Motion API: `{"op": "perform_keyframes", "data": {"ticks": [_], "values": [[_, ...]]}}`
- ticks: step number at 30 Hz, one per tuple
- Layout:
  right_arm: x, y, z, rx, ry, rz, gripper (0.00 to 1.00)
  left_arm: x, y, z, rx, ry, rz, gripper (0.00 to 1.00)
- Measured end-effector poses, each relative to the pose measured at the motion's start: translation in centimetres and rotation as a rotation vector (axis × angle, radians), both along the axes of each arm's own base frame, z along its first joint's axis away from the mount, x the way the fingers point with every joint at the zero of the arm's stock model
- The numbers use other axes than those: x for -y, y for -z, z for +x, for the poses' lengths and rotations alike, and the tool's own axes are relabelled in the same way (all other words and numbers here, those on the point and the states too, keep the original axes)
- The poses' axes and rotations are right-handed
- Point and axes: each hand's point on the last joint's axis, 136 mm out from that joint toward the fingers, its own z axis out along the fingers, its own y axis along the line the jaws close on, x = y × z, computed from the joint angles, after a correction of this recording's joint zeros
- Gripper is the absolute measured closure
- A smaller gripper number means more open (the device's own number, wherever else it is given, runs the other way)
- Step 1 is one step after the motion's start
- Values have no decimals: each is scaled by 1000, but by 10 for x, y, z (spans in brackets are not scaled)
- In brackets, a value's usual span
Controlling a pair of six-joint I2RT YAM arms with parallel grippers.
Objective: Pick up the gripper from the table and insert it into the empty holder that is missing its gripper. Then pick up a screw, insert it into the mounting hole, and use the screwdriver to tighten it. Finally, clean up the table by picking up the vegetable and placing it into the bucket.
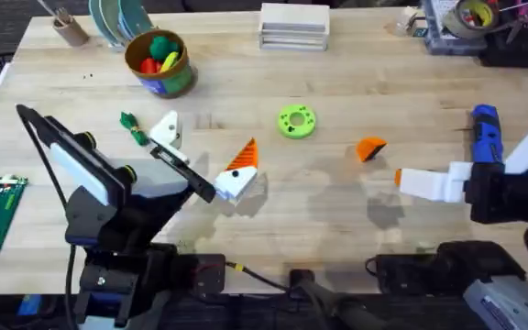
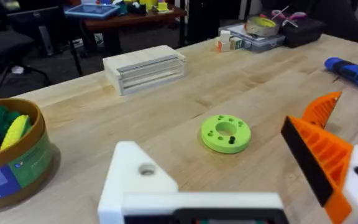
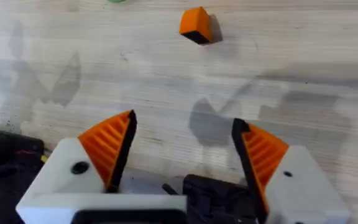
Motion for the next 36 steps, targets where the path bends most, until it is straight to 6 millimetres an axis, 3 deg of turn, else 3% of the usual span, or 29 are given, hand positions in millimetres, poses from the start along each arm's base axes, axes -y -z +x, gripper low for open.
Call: {"op": "perform_keyframes", "data": {"ticks": [9, 18, 24, 36], "values": [[0, 0, 0, 0, 0, 0, 10, 9, 0, -7, -2, 66, -3, 8], [0, 0, 0, 0, 0, 0, 10, 48, 1, -57, -23, 436, -25, 8], [0, 0, 0, 0, 0, 0, 11, 60, -1, -84, -23, 607, -36, 8], [0, -1, 1, 7, 0, 0, 10, 63, -2, -93, -24, 663, -39, 8]]}}
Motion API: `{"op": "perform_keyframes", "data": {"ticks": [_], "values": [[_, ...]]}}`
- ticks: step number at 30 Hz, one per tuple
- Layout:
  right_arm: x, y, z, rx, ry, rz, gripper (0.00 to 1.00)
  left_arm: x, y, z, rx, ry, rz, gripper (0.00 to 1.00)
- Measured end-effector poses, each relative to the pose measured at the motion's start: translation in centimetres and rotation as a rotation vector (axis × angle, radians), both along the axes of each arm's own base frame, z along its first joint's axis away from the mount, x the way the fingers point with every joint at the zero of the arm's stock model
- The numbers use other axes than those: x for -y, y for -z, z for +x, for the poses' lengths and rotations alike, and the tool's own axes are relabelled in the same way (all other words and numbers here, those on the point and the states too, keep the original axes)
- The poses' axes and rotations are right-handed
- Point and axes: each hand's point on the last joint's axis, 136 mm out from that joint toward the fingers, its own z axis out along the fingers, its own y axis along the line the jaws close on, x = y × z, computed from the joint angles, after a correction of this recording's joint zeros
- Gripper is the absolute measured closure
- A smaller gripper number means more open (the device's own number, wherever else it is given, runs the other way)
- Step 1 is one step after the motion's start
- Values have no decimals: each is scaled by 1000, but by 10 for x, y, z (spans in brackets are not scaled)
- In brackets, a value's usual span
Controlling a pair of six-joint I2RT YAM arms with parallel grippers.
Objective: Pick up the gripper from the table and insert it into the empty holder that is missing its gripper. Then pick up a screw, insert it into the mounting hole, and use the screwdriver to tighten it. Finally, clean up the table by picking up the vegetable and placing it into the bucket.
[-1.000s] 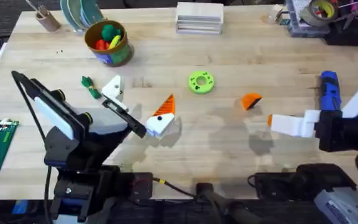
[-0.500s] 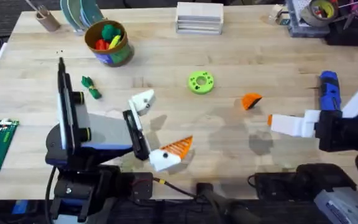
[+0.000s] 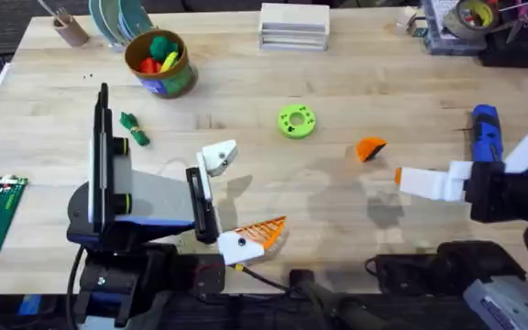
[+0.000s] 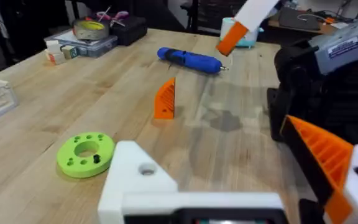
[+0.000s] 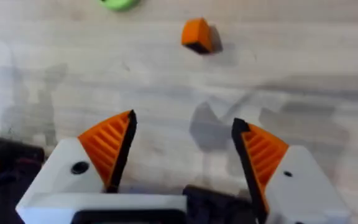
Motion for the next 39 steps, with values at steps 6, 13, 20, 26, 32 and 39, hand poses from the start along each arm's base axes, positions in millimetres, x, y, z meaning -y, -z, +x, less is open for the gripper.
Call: {"op": "perform_keyframes", "data": {"ticks": [6, 13, 20, 26, 32, 39], "values": [[0, -14, 22, 110, 5, 5, 10, 0, 0, 0, 0, 0, 0, 8], [0, -36, 49, 245, 16, 14, 7, 0, 0, 0, 0, -1, 0, 8], [-1, -6, 61, 115, -67, -66, 7, 0, 0, 0, 0, -1, 0, 8], [-13, 32, 69, -41, -191, -201, 7, 0, 0, 0, 0, -1, 0, 8], [-18, 63, 79, -123, -282, -359, 10, 0, 0, 0, -1, -1, 0, 8], [-20, 67, 104, -65, -277, -402, 114, 0, 8, -1, -59, 1, 4, 8]]}}
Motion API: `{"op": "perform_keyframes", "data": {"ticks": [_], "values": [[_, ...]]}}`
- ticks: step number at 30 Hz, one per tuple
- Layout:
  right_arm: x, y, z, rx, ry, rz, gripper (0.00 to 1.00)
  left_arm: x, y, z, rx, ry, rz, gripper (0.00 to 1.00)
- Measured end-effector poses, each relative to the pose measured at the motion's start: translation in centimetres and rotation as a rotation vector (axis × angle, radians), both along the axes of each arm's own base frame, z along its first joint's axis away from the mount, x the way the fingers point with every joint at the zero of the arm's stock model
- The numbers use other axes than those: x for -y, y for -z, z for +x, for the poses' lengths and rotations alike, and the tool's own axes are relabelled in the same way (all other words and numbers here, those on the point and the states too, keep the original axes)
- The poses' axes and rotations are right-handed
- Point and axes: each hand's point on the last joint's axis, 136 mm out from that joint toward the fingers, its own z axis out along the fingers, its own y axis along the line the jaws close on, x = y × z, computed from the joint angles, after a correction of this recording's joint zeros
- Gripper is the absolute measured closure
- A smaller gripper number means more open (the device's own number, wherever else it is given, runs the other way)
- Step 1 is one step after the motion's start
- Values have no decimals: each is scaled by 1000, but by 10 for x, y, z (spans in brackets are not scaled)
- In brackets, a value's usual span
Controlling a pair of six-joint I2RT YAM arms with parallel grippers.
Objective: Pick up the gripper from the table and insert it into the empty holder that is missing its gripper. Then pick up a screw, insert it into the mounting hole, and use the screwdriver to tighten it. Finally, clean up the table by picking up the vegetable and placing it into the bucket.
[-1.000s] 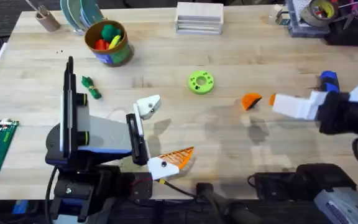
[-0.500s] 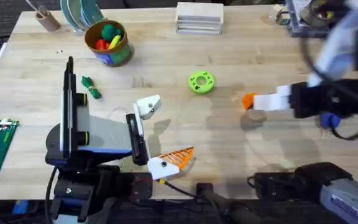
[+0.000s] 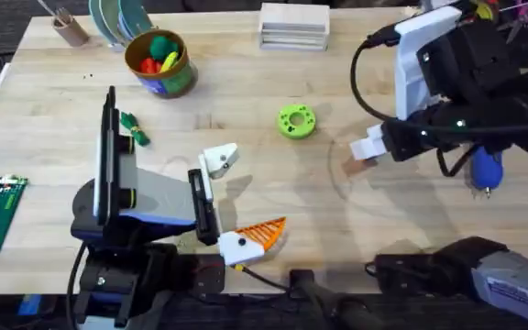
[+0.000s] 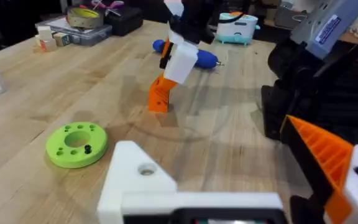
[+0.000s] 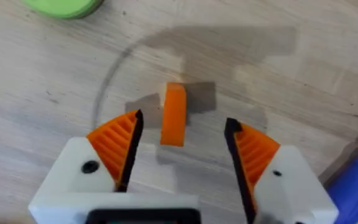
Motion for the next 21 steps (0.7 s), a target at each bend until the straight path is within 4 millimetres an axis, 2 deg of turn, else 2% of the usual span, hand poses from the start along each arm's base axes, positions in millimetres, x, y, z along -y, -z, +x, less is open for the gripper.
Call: {"op": "perform_keyframes", "data": {"ticks": [6, 14, 21], "values": [[0, -1, 2, 11, -3, -1, 199, 0, 0, -1, -4, 6, -1, 8], [0, -1, 2, 12, -3, -1, 211, 0, 0, -1, -4, 6, -1, 8], [0, 0, 1, 7, -4, -3, 269, 0, 0, -1, -4, 6, -1, 8]]}}
